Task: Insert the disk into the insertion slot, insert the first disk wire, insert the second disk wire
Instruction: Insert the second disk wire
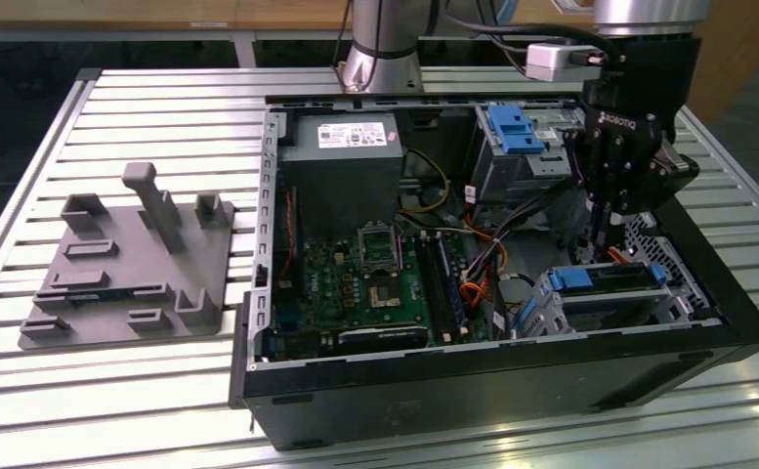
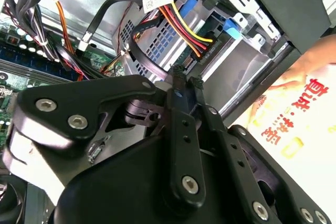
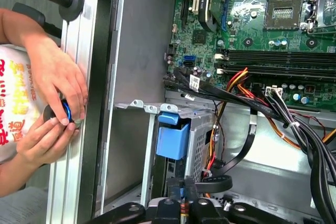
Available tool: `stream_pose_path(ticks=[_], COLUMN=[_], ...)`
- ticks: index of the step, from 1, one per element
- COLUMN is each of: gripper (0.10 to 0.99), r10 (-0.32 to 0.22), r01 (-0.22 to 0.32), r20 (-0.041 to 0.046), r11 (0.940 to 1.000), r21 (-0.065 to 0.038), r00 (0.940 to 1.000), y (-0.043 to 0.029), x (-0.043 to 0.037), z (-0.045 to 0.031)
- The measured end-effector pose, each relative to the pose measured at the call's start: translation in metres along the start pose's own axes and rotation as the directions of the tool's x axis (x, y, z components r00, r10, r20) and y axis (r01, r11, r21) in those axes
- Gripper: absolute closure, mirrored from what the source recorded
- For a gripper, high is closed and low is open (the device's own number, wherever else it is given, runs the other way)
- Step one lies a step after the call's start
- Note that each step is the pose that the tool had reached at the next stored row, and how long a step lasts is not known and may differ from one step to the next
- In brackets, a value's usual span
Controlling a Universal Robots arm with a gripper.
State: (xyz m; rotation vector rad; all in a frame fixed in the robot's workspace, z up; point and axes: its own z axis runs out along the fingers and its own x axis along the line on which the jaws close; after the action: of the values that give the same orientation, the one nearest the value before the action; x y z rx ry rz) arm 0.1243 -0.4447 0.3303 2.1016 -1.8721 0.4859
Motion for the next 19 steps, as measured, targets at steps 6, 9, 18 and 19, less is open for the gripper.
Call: stream_pose_path(ticks=[6, 9, 18, 19], gripper=[0.871, 0.871, 0.871, 0.871], r10=[0.003, 0.004, 0.010, 0.010], r01=[-0.003, -0.004, -0.011, -0.011], r20=[-0.0009, -0.0008, 0.0444, 0.0445], r11=[1.0000, 0.9999, 0.9997, 0.9997], r21=[0.007, 0.010, 0.020, 0.020], r00=[1.0000, 1.0000, 0.9990, 0.9990], y=[0.0025, 0.0039, 0.0054, 0.0054], x=[0.0006, 0.0033, 0.0105, 0.0105], z=[0.0002, 0.0015, 0.0052, 0.0052])
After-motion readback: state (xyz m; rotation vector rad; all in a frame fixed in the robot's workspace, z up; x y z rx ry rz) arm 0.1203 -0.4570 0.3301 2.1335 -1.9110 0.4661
